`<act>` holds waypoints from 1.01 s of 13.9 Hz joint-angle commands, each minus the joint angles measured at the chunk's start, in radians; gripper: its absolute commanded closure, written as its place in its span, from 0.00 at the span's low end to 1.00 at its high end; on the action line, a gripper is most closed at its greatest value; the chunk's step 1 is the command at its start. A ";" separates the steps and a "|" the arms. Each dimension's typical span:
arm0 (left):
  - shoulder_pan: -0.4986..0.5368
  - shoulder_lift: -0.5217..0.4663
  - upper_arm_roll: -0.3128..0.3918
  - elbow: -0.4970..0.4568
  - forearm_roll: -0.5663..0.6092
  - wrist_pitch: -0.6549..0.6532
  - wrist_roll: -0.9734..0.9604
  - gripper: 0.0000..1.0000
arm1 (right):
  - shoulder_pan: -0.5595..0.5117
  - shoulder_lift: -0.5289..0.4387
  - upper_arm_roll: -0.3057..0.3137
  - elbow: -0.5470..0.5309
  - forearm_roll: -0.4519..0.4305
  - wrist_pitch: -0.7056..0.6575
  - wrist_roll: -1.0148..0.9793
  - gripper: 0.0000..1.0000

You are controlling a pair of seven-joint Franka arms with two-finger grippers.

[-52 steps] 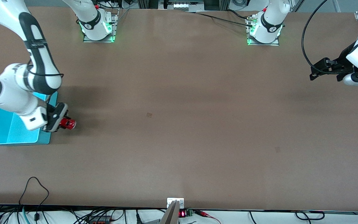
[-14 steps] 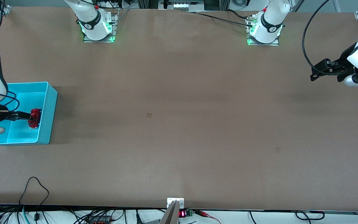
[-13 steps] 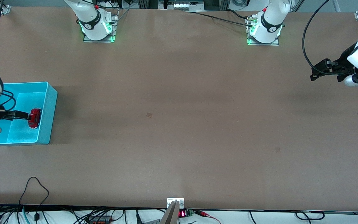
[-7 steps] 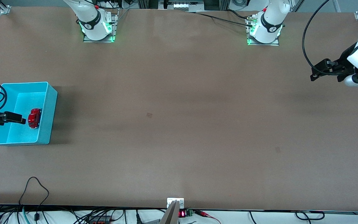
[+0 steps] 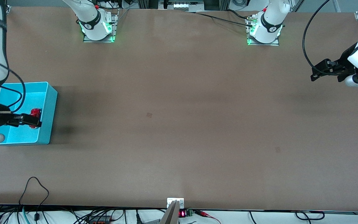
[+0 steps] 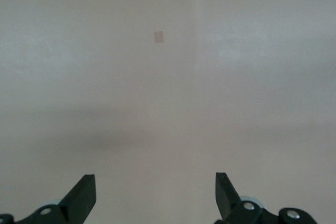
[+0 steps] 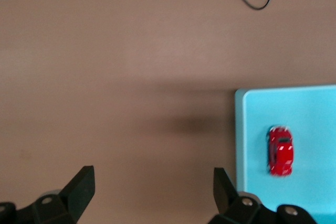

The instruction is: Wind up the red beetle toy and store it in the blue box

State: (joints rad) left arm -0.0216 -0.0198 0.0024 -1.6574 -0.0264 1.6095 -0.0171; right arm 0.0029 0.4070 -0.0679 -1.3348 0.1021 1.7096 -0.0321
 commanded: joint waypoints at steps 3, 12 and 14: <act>0.008 0.014 0.002 0.033 -0.017 -0.023 -0.003 0.00 | 0.026 -0.193 -0.061 -0.121 -0.016 -0.142 0.041 0.00; 0.014 0.015 0.005 0.033 -0.020 -0.023 -0.003 0.00 | 0.039 -0.355 -0.092 -0.314 -0.102 -0.021 -0.024 0.00; 0.014 0.017 0.005 0.033 -0.020 -0.023 -0.003 0.00 | 0.009 -0.350 -0.079 -0.278 -0.101 -0.027 -0.026 0.00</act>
State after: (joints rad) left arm -0.0107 -0.0178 0.0080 -1.6571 -0.0264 1.6095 -0.0171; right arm 0.0396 0.0674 -0.1577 -1.6324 0.0080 1.6837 -0.0353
